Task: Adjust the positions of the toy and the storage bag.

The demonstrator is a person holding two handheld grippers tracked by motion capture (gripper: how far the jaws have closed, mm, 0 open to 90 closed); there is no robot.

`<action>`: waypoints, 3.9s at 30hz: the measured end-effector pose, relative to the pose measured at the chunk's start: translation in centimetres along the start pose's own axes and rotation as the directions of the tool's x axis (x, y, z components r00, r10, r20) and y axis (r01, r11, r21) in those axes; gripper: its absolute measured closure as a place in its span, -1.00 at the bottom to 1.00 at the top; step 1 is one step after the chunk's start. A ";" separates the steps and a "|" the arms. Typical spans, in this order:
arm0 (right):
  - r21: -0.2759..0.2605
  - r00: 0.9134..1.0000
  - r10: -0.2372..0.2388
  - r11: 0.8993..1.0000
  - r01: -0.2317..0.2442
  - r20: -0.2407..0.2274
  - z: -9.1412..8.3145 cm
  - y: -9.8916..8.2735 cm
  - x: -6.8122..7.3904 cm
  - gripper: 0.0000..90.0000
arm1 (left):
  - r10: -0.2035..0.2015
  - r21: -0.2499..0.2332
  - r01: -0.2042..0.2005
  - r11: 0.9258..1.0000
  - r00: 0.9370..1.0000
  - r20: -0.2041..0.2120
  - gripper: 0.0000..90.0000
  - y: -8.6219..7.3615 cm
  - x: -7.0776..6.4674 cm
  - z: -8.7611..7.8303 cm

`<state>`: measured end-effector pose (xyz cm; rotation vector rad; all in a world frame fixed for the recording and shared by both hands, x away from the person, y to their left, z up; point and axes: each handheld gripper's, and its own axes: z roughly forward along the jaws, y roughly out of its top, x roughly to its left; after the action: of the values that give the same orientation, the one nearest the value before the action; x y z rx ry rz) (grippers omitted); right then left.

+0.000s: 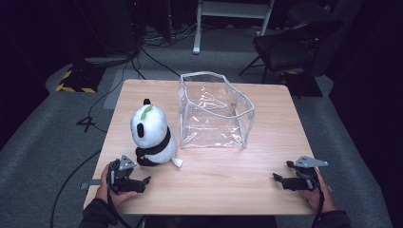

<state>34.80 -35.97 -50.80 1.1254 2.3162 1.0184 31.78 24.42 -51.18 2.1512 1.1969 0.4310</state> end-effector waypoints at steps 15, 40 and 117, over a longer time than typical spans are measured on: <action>-0.002 1.000 -0.023 1.000 0.023 -0.002 0.0 0.0 0.1 -0.66 | -0.005 -0.002 0.005 1.000 1.000 -0.004 -1.00 0.0 -0.1 0.0; -0.141 0.998 -0.051 0.988 0.056 0.042 -2.8 7.3 -0.1 -0.48 | -0.007 -0.001 0.007 1.000 1.000 -0.004 -1.00 0.1 -0.1 0.1; -0.095 0.992 -0.098 0.990 0.106 0.077 -2.9 21.6 4.3 0.89 | -0.022 0.000 0.022 1.000 1.000 -0.018 -1.00 0.5 -0.2 0.4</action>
<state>41.74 -24.78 -32.94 0.9785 2.2167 1.0261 32.19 23.88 -51.16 2.1364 1.2290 0.4425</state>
